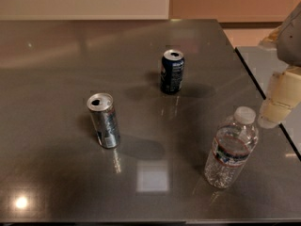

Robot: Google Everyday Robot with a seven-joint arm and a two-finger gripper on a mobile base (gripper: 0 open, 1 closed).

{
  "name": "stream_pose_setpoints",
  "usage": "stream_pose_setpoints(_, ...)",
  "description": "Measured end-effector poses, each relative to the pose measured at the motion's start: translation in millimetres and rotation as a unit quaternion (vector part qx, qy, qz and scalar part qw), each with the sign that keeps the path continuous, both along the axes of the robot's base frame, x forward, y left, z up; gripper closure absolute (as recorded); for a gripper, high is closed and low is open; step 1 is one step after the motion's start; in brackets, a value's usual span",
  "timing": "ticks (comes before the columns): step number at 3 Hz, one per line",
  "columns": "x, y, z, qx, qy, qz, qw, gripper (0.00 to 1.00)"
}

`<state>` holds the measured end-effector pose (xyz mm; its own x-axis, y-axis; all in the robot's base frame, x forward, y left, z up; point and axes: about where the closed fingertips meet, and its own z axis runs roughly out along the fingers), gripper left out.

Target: Move pepsi can near water bottle

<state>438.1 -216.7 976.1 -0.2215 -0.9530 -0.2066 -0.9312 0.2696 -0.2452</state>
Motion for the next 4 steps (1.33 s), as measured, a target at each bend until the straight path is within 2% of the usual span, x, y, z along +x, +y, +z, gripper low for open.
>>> stream_pose_setpoints(1,2.5,-0.2,2.0,0.004,0.0,0.001,1.0,0.0)
stream_pose_setpoints(3,46.9,2.6,-5.4,0.039,-0.009,0.024,0.9989,0.0)
stream_pose_setpoints(4,71.3,14.1,-17.1,0.06,-0.013,0.043,0.9972,0.0)
